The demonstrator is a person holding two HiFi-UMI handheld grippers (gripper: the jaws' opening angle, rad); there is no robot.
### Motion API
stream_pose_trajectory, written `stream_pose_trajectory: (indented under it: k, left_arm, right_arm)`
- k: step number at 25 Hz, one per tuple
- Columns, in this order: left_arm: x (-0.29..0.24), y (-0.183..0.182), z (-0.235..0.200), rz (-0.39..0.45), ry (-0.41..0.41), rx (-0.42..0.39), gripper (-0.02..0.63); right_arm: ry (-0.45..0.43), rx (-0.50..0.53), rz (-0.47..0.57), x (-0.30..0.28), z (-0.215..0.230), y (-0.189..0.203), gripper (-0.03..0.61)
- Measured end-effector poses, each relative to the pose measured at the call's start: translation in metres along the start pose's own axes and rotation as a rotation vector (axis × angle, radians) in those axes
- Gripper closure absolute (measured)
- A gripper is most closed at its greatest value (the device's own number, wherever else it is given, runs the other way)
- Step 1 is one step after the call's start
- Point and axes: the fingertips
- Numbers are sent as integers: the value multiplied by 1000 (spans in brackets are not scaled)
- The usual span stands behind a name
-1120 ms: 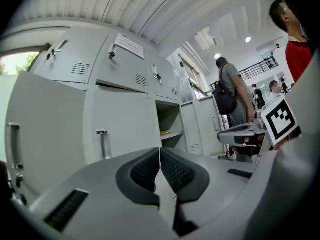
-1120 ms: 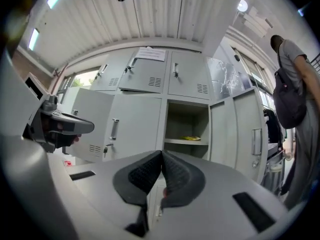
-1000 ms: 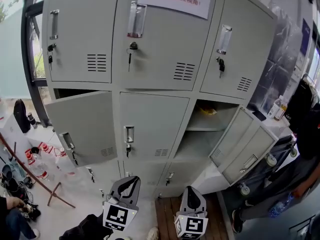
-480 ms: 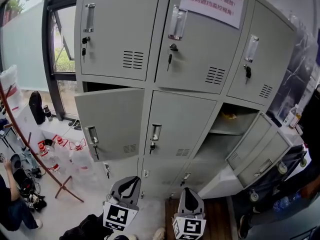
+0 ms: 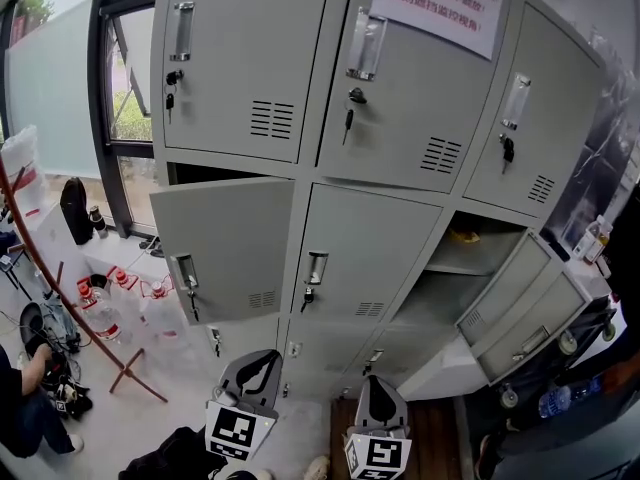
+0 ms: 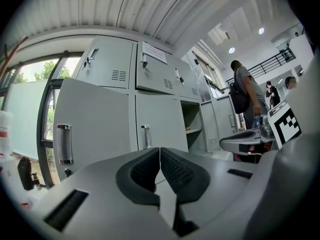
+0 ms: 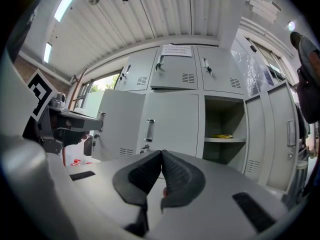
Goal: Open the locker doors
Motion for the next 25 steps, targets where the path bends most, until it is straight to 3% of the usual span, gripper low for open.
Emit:
stream_pose_trajectory:
  k: [8,17,25]
  left_arm:
    - [-11,-5,-14,2,-50,-15,588]
    - [-25,-21,-51,23,-178,-24,588]
    - [-29,-16,-81,12,-303,-4,588]
  right_arm:
    - [-71,-3,37,-32,-8,-9,561]
    - [-204,-8,111,-101,-27,-41,559]
    - [-369,16,160,-158,-53,-57,443]
Point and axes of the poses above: the fingertips, and each gripper's own axes: x backward along the fingers, z to its right, y out of its underside, and after that the axes turned 11 degrees about x, right-handed
